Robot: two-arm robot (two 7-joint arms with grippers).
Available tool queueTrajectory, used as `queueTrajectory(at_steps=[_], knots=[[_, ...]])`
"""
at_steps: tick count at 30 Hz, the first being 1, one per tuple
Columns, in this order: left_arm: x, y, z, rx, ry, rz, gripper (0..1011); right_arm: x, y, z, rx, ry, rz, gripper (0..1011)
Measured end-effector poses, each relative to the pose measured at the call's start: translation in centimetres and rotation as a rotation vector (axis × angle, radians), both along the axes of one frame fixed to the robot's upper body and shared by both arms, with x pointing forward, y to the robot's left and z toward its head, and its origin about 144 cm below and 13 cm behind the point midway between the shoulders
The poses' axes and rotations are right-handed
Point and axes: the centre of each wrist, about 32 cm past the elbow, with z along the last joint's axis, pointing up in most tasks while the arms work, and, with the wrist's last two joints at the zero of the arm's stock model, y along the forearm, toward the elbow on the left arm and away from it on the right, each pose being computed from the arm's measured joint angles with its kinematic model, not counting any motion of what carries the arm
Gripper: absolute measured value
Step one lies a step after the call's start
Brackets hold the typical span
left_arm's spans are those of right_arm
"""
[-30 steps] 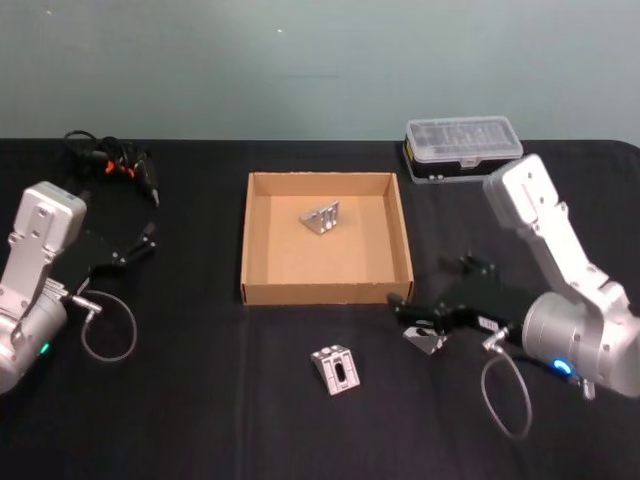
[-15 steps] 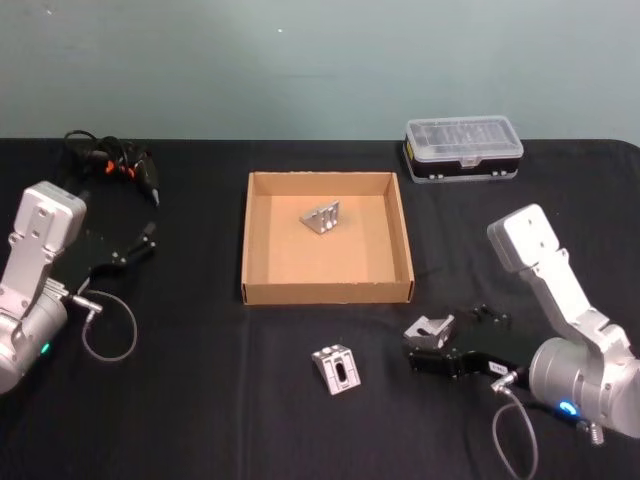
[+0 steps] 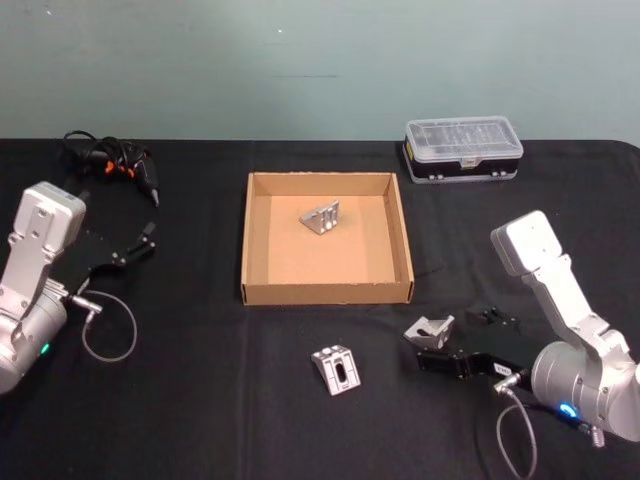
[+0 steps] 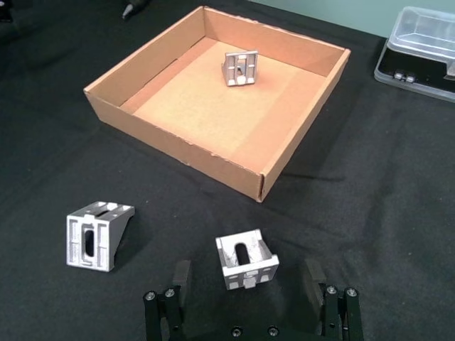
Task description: Use one hand to pick up the angle iron from the table and place it into the box.
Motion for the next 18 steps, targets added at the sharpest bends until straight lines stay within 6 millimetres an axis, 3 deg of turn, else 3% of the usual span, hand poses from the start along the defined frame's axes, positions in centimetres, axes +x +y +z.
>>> queueTrajectory(at_steps=[18], knots=[[0.0,0.0,0.0,0.0,0.0,0.0,1011,0.53,0.0,-0.85,0.014,-0.027,-0.01,1003]])
